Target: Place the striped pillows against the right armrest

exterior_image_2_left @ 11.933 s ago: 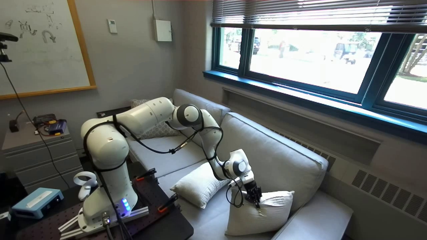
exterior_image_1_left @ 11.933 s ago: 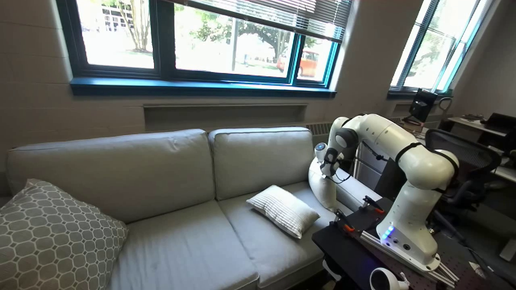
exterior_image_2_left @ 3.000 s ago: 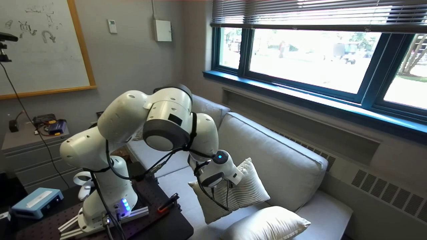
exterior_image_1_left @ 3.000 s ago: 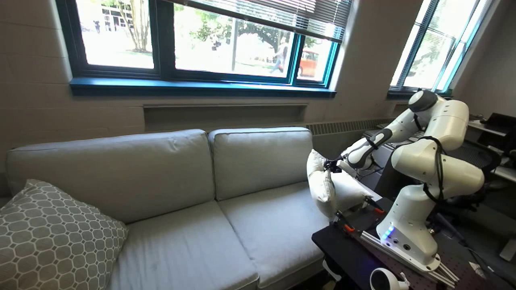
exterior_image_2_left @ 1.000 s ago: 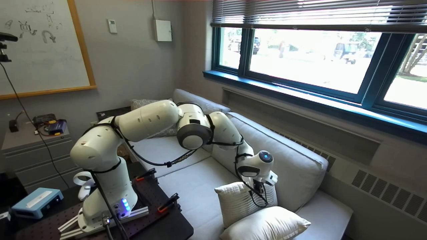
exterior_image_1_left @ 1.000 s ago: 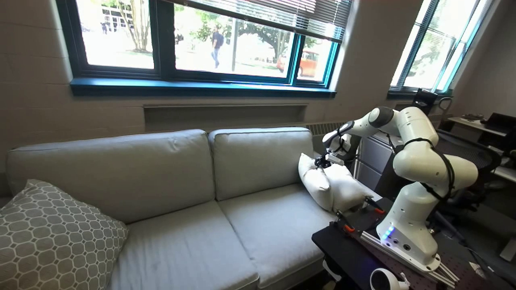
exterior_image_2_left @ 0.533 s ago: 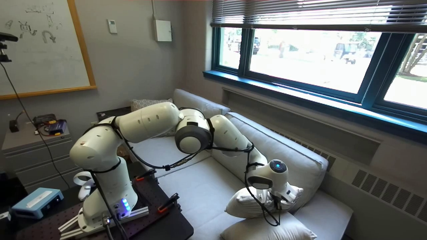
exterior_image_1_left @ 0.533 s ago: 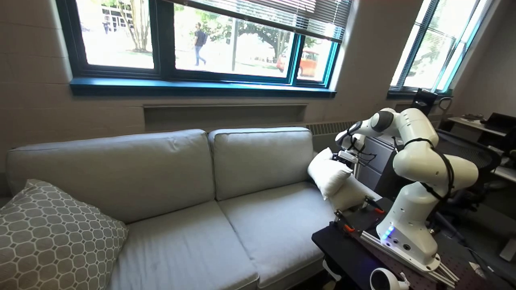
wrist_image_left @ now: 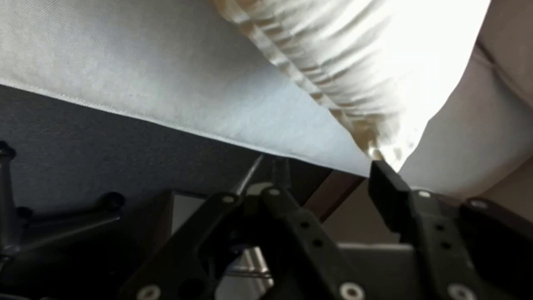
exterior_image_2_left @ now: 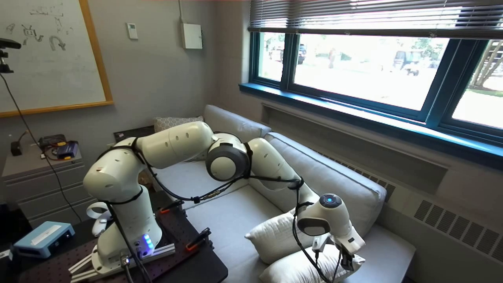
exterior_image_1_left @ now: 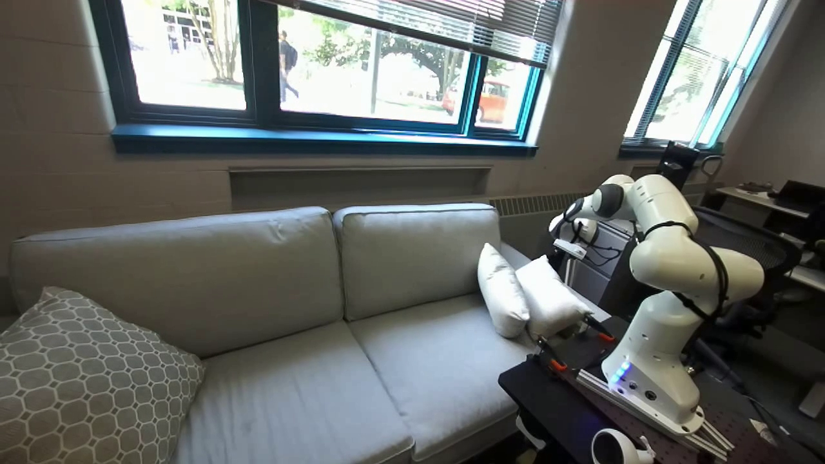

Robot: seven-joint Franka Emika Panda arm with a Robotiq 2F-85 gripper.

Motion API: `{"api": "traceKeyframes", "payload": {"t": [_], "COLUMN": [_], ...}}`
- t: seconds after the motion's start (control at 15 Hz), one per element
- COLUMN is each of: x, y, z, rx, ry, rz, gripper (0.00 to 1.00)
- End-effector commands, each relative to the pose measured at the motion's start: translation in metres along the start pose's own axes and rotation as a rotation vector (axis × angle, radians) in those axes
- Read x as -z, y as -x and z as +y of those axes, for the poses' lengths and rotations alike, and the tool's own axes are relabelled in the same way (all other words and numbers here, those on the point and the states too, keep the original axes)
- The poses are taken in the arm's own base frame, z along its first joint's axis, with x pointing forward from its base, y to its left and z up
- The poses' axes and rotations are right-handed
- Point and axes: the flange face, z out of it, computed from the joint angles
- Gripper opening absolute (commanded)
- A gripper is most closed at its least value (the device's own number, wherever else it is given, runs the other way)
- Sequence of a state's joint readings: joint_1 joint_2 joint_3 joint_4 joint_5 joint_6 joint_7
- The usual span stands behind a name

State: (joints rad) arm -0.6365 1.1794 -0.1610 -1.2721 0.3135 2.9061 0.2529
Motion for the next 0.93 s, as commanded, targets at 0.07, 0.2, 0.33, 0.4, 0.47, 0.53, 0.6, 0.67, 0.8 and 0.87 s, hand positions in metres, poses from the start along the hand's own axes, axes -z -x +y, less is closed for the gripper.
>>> {"api": "traceKeyframes", "payload": {"t": [0.07,0.2,0.33,0.4,0.47,0.53,0.6,0.67,0.8,0.87], "x": [0.011,0.020,0.029,0.032,0.034,0.037,0.036,0.036,0.038,0.038], "y": [-0.008,-0.009,-0.007,-0.002,0.003,0.010,0.019,0.031,0.064,0.081], "z": [-0.006,-0.009,-0.014,-0.019,-0.024,-0.031,-0.039,-0.051,-0.086,-0.105], "rx": [-0.164,-0.231,-0.295,-0.317,-0.330,-0.339,-0.333,-0.315,-0.248,-0.222], "ry": [0.082,0.125,0.169,0.184,0.197,0.204,0.199,0.177,0.089,0.041], "rz": [0.175,0.252,0.327,0.346,0.361,0.370,0.354,0.323,0.246,0.216], "gripper": [0.93,1.00,1.00,1.00,1.00,1.00,1.00,1.00,1.00,1.00]}}
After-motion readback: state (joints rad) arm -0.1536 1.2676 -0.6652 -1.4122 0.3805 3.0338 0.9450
